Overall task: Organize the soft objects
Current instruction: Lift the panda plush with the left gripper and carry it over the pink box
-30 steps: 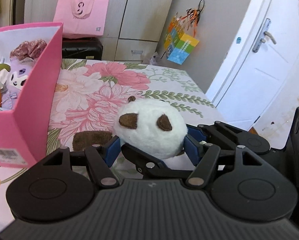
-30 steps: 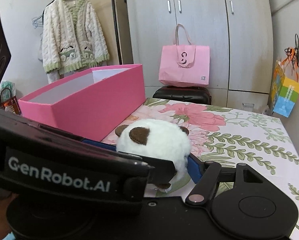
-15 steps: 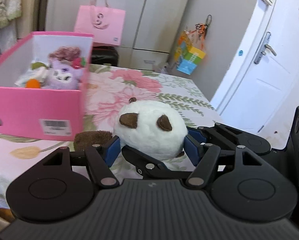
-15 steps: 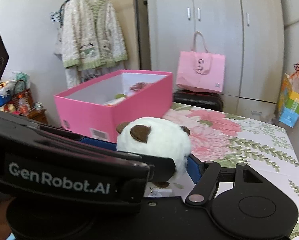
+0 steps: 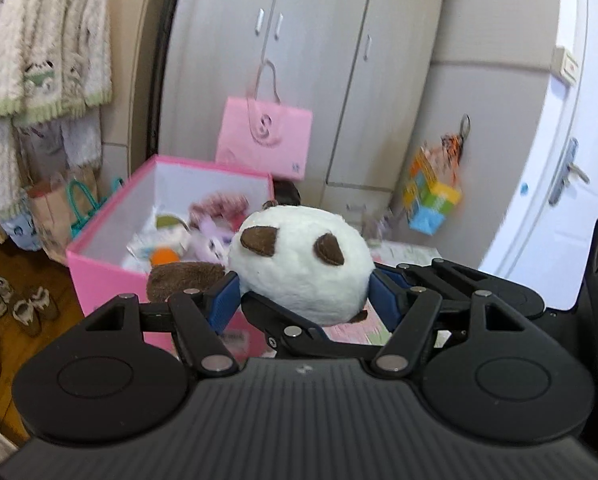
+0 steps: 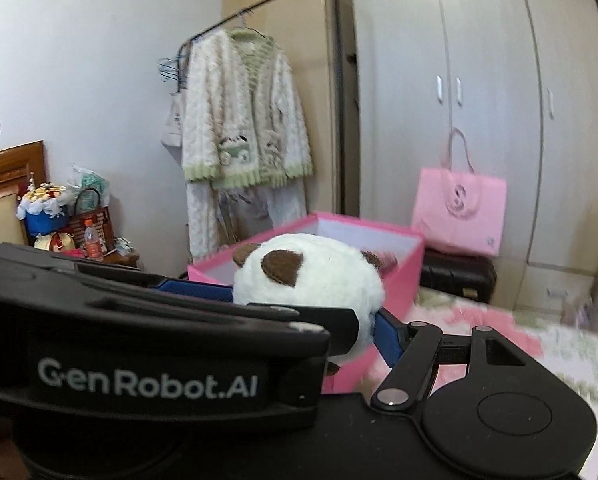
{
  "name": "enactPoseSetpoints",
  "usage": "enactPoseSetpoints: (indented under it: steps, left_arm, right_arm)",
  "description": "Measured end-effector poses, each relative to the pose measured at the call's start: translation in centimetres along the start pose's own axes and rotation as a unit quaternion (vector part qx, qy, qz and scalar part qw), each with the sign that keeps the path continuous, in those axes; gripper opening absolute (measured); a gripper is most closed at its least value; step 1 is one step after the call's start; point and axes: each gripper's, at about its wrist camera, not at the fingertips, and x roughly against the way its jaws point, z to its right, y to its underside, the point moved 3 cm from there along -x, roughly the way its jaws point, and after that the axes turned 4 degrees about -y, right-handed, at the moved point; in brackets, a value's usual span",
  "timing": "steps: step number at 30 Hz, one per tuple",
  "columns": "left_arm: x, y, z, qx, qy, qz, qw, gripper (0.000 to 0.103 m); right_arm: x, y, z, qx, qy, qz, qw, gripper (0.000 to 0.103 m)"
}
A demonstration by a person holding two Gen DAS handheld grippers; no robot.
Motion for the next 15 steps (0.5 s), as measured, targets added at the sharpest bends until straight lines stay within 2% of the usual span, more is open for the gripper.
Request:
enactPoseSetpoints:
  steps: [7, 10, 15]
  left_arm:
    - [-1.8, -3.3, -2.5, 0.015, -0.010, 0.022, 0.9996, 0.068]
    - [-3.0, -4.3, -3.5, 0.016, -0.017, 0.027, 0.9993, 0.068]
    - [-5.5, -5.4, -5.6, 0.023, -0.024, 0.021, 0.9992, 0.068]
  right_arm:
    - [-3.2, -3.2, -0.4, 0.019, -0.010, 0.014, 1.000, 0.073]
    - [-5.0, -4.0, 0.0, 0.000, -0.010, 0.026, 1.000, 0.073]
    - [-8.6, -4.8, 0.8, -0.014, -0.021, 0.017, 1.000, 0.073]
